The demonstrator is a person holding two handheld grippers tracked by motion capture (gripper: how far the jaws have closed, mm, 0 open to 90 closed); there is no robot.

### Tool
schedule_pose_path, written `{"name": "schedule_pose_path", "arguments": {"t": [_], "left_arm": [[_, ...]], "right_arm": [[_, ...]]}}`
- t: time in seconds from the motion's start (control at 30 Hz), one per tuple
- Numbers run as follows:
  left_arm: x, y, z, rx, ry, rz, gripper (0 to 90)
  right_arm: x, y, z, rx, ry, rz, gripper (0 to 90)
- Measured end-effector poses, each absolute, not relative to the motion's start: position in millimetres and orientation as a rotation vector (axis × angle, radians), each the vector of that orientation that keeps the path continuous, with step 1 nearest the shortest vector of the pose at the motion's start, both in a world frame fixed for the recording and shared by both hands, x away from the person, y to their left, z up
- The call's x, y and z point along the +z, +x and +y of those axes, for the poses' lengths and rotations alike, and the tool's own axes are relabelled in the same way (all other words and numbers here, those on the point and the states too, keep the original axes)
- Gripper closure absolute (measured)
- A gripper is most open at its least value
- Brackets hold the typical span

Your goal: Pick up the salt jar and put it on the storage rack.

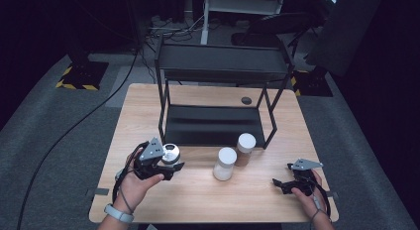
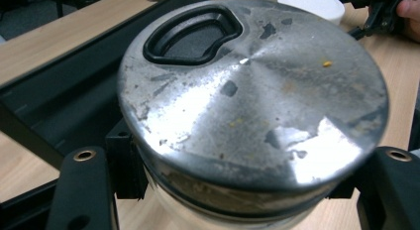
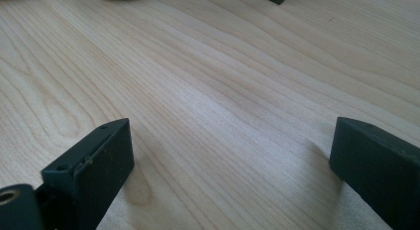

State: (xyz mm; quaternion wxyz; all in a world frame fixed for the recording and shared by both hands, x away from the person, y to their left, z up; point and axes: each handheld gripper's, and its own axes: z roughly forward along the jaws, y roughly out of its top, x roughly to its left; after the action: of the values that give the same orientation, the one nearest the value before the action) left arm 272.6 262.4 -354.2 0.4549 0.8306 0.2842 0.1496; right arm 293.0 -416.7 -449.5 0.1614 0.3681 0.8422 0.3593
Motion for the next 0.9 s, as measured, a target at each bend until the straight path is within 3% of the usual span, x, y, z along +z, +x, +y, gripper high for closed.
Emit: {"name": "schedule_pose_path", "arguments": {"t": [0.9], "left_arm": [[-330, 330, 237, 0.401, 2.047, 0.662, 29.8]], "right_arm": [[-450, 293, -417, 1.026, 1.051, 2.404, 3.4]]}}
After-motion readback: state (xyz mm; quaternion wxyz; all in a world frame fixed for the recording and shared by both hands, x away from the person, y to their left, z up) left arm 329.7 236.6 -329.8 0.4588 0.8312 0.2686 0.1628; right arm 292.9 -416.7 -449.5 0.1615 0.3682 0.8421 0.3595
